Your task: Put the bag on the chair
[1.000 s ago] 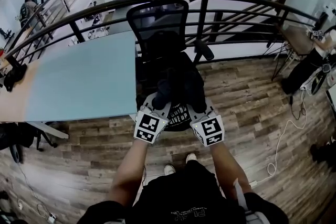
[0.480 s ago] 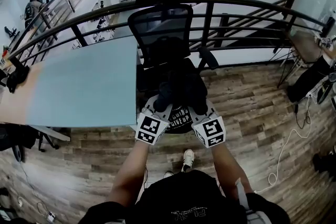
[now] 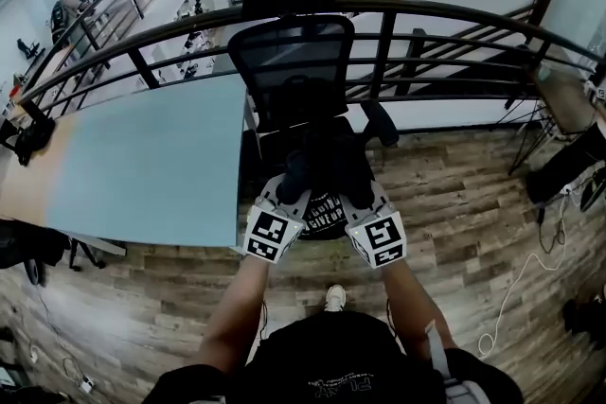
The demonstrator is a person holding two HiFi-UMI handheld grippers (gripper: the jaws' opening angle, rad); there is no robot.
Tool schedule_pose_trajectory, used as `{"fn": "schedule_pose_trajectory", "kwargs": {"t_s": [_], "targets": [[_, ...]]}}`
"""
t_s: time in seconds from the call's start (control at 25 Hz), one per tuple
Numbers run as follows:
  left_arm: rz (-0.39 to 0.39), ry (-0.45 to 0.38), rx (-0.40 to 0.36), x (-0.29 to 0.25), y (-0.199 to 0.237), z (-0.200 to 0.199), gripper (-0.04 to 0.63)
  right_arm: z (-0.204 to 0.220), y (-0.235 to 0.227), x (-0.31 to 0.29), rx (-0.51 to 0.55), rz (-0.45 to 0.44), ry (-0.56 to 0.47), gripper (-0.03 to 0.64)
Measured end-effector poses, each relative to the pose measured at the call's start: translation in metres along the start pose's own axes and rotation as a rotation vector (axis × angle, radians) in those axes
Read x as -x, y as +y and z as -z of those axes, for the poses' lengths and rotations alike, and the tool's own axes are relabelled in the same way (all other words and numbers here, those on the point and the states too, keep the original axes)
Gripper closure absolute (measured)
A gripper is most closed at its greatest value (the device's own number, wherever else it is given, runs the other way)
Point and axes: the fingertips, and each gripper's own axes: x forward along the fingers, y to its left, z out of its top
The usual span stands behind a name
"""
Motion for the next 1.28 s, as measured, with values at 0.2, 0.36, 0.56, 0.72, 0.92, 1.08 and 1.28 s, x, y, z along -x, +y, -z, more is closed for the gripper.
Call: {"fn": "schedule_pose_trajectory", "kwargs": {"t_s": [0.2, 0.36, 0.56, 0.72, 0.92, 1.08, 1.28], "targets": [[-0.011, 0.022, -0.007, -0.028, 0.010, 0.002, 0.568, 0.008, -0.025, -0.016, -0.004, -0.025, 0.002, 0.589], [-0.028, 0.036, -0.009, -0.043, 0.016, 0.003, 0.568, 0.011, -0.039, -0.025, -0.003, -0.050, 0.002, 0.589], [-0.038, 0.044, 0.020, -0.060, 0.019, 0.003, 0.568, 0.014, -0.054, -0.034, -0.001, -0.067, 0.005, 0.589], [-0.032, 0.047, 0.047, -0.068, 0.026, 0.002, 0.568, 0.012, -0.062, -0.043, 0.014, -0.069, 0.014, 0.589], [-0.038, 0.036, 0.054, -0.079, 0.036, 0.004, 0.568, 0.015, -0.071, -0.057, 0.002, -0.080, 0.010, 0.589], [-0.044, 0.034, 0.065, -0.091, 0.053, 0.010, 0.568, 0.018, -0.078, -0.078, 0.004, -0.089, 0.014, 0.589], [-0.044, 0.028, 0.062, -0.110, 0.080, 0.014, 0.568, 0.019, -0.091, -0.108, 0.002, -0.098, 0.013, 0.589]]}}
